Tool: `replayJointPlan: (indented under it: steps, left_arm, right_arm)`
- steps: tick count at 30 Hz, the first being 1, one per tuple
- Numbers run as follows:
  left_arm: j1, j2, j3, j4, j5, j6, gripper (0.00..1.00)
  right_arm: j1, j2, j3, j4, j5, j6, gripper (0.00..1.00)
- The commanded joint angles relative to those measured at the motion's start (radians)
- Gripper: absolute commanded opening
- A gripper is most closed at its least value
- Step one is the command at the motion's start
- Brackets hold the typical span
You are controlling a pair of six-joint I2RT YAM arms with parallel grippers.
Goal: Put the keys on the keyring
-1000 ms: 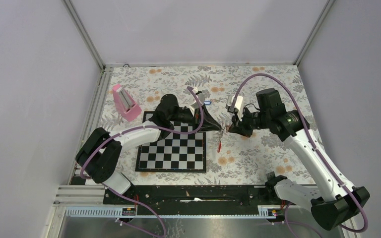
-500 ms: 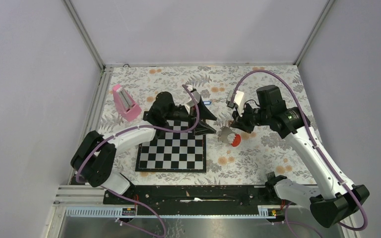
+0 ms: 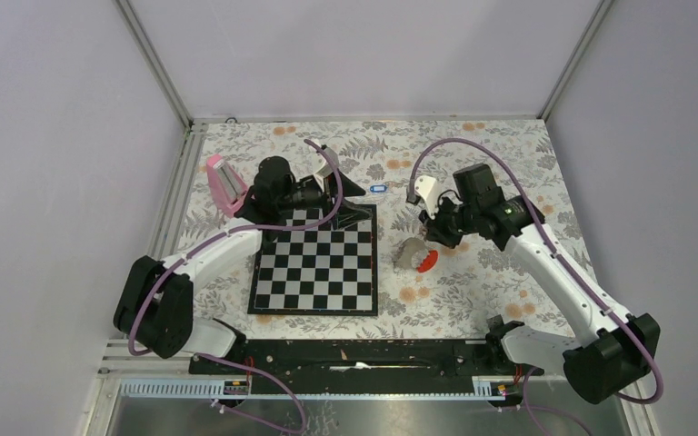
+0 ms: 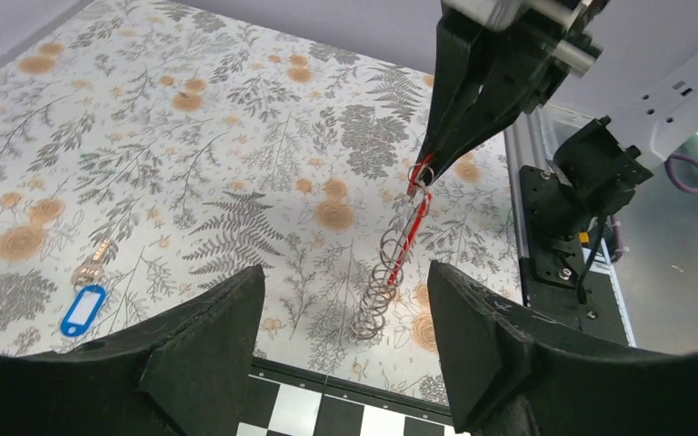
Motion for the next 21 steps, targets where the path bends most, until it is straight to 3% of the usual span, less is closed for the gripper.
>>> replayJointPlan:
  steps: [1,11,21]
  left_arm:
    - [0.011,-0.04,0.002,-0.043,-0.038,0.061,0.71]
    - [0.012,-0.055,-0.002,-0.104,-0.025,0.135,0.72]
    - [0.012,-0.087,-0.012,-0.147,-0.021,0.184,0.73]
  right_arm:
    - [0.005,0.01,-0.071,0.043,0.168,-0.04,0.0]
    - [0.002,-0.02,-0.235,0.024,0.452,-0.097,0.0]
    - [-0.018,0.037,-0.362,0.064,0.623,-0.158,0.0]
